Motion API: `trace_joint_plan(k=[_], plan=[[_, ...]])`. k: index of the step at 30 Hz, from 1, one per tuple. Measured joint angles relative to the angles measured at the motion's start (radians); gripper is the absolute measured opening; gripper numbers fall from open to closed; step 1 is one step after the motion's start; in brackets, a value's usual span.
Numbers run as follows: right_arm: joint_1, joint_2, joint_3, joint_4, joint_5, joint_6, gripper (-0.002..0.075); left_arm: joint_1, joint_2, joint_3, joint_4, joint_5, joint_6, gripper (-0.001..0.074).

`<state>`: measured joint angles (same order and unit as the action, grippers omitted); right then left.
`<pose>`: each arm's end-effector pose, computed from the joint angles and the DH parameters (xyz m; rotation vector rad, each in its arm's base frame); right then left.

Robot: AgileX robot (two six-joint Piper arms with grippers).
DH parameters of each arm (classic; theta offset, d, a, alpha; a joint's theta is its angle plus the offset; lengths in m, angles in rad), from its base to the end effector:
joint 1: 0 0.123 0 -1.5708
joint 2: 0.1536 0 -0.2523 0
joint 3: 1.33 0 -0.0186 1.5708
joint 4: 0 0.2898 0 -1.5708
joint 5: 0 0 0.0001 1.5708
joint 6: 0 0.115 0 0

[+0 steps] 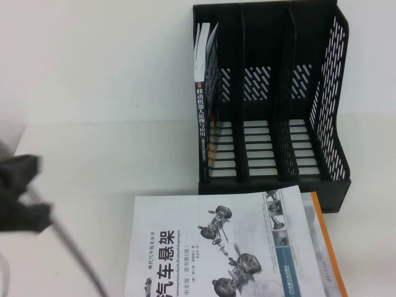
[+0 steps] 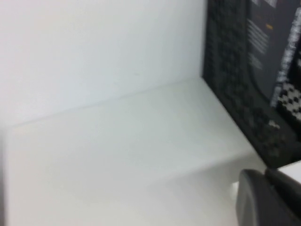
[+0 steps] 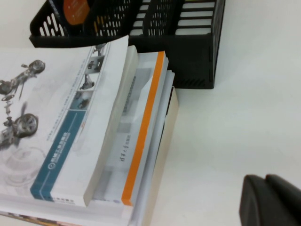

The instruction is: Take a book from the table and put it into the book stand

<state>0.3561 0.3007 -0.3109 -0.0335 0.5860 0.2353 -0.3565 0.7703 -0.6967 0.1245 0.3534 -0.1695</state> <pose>0.1520 0.0543 0.2264 -0.1427 2.0705 0.3284 0.2321 -0.0812 0.3087 0.2609 1.8969 -0.2355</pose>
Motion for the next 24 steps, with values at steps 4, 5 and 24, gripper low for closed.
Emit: trace_joint_plan(k=[4,5,24], plan=[[0.000,0.000,0.000,0.000,0.006,0.000,-0.0003,0.067,-0.195,0.111,0.005,0.002,-0.006,-0.0001],[0.000,0.000,0.000,0.000,0.006,0.000,-0.0003,0.086,-0.242,0.148,0.000,0.000,-0.006,-0.0001],[0.000,0.000,0.000,0.001,0.029,0.000,-0.0003,0.235,-0.779,0.712,-0.272,-0.020,0.059,-0.0001]])
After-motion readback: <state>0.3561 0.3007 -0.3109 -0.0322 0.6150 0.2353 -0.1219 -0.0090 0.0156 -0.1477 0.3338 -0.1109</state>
